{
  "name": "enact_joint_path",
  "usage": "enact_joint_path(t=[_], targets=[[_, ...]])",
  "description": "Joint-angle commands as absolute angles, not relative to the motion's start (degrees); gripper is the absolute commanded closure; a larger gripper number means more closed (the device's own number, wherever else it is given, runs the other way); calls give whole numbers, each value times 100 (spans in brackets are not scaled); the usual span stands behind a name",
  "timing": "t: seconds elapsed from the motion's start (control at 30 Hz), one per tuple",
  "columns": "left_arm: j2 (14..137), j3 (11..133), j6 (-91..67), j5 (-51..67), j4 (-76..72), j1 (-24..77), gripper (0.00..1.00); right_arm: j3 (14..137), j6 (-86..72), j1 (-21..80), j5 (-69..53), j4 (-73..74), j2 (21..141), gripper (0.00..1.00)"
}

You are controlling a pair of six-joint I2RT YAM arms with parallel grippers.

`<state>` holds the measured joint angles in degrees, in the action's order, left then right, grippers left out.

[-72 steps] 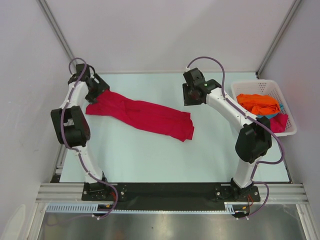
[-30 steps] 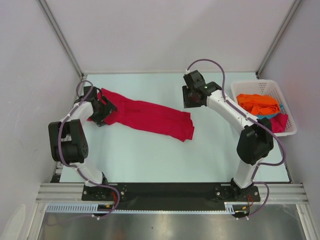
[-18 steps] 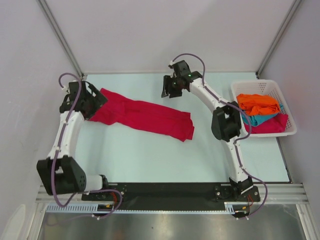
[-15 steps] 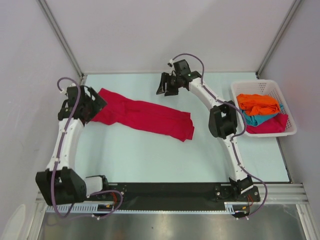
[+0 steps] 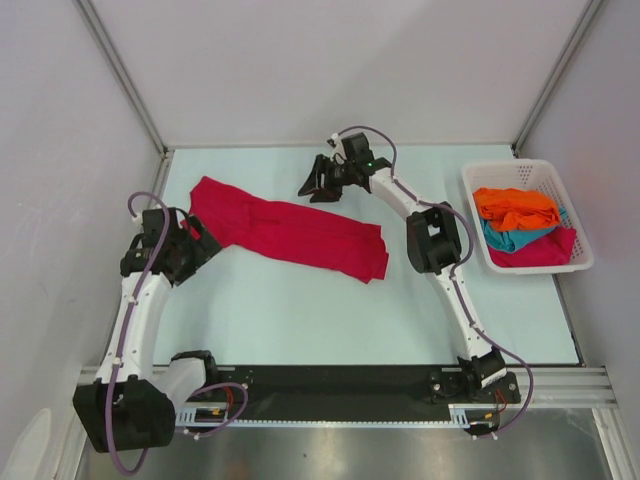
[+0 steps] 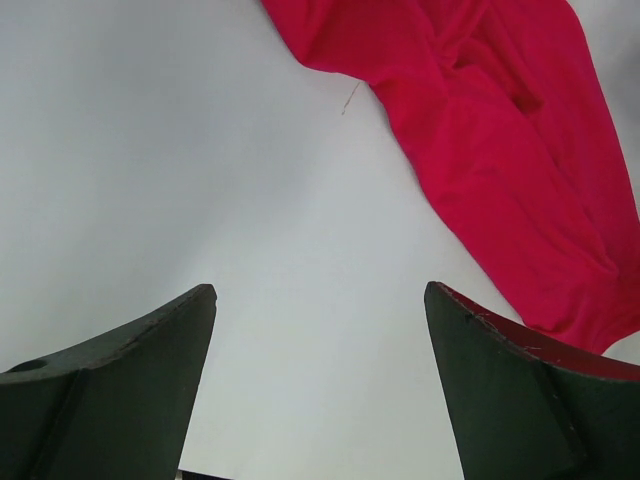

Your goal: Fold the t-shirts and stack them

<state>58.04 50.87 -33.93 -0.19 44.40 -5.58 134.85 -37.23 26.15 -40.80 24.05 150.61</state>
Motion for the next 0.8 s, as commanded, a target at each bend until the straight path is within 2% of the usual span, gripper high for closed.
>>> enact_joint_path(t=[0.0,0.27,0.57,0.77], targets=[[5722,5246,-3261,202,4403,-527,9,13483,-3297,2628,-3877,2723,15003,40],[5748,5484,-3208,386,4474,-519,9,13263,-2848,2540,-3288,3155,15257,40],[5836,5484,-3164,457,4474,-527,9,13184,-2839,2733,-3243,3225,15495,40],[5906,5432,-3147,589,4377,-536,9,12376,-2646,2742,-3129,3085,15100,43]])
